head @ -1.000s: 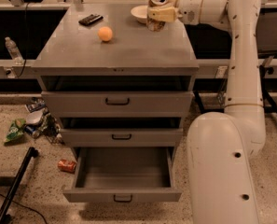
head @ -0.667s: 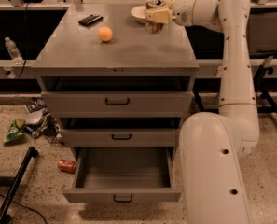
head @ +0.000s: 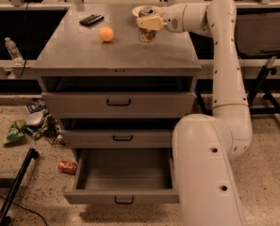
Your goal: Pick orange can from bottom drawer and place on counter
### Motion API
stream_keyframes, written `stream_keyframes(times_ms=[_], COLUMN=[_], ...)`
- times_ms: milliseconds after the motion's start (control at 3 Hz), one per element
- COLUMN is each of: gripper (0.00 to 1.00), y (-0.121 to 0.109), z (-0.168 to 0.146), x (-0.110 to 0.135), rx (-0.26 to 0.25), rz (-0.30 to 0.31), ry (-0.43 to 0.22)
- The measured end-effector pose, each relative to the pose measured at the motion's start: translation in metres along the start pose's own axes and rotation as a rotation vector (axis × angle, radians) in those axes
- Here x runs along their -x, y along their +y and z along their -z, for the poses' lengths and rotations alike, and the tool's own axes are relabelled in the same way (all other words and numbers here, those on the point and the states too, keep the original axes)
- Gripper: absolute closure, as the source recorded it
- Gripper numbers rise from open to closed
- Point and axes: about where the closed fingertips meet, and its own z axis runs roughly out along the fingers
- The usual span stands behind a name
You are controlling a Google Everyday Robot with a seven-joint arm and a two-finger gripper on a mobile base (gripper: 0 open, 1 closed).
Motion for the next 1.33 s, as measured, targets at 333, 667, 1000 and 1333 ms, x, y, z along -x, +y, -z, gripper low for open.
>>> stream_keyframes(times_ms=[333,667,1000,1333], gripper=[0.59,0.28,0.05,0.00], y=[0.008,0.010,0.009,0.003], z=[-0.011,-0.014,-0.013,0.024], x=[-0.016,-0.020,-0.018,-0.010], rx=[0.037,0.049,0.049,0.035], rz=[-0.071,-0.094,-0.090,-0.069], ry=[0.021,0.025,0.012,-0.010])
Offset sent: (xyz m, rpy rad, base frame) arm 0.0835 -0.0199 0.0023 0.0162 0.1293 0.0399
